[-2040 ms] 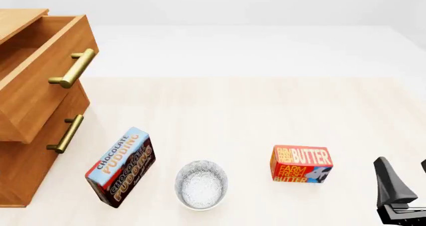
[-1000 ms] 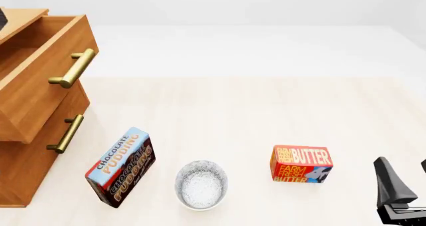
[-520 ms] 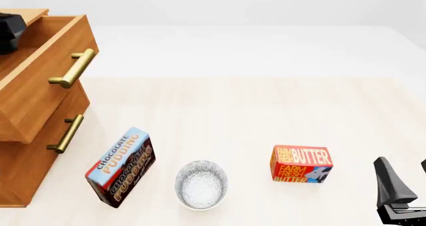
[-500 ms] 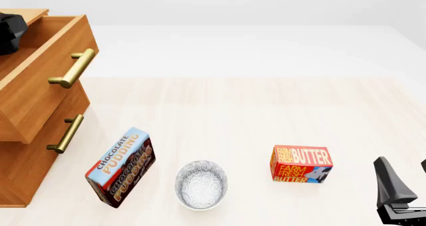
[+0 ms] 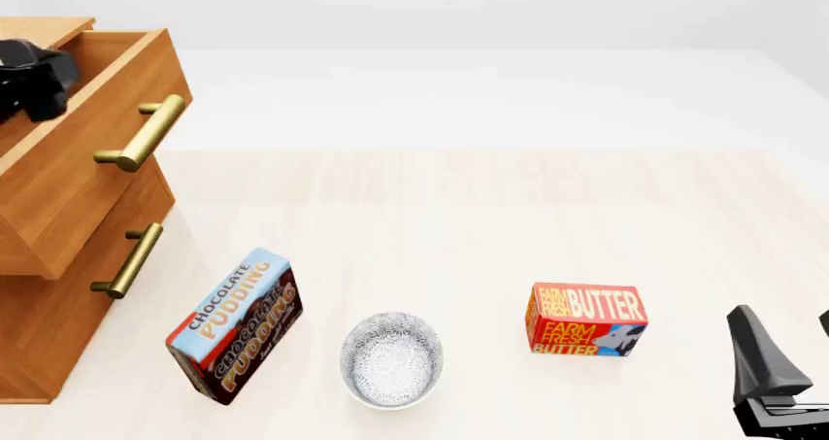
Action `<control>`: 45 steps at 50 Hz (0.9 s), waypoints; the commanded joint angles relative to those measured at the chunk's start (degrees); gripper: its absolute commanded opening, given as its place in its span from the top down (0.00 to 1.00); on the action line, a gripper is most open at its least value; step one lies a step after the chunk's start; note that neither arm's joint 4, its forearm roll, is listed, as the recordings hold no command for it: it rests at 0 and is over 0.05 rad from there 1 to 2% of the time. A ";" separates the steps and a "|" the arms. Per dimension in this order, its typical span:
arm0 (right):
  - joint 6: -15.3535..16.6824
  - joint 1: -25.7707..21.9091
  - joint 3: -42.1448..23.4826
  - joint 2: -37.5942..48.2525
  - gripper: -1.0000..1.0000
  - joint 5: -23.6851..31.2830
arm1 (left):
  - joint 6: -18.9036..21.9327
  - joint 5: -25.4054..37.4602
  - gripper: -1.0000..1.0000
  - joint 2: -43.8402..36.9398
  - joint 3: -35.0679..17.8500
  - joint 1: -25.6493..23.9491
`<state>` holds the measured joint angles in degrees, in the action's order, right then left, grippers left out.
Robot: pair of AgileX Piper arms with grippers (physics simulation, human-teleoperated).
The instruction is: Put the bowl in the top drawer of the cabinet.
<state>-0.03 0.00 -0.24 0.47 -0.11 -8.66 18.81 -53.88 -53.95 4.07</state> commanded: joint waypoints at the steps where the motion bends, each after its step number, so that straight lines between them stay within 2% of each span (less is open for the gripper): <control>1: 0.01 0.00 0.00 0.01 0.00 0.00 | -0.20 -0.87 0.00 -1.32 1.47 0.19; 16: 0.01 -0.01 0.00 0.01 0.00 0.00 | -1.33 -1.40 0.00 -2.77 2.84 -0.63; 32: 0.00 -0.01 0.00 0.01 0.00 0.00 | -4.62 -0.89 0.00 -4.13 3.50 -2.60; 45: 0.01 -0.01 0.00 0.01 0.00 0.00 | -5.14 -1.11 0.00 -5.29 3.97 -3.19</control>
<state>-0.03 0.00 -0.24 0.47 -0.11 -13.33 17.75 -58.14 -50.47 1.52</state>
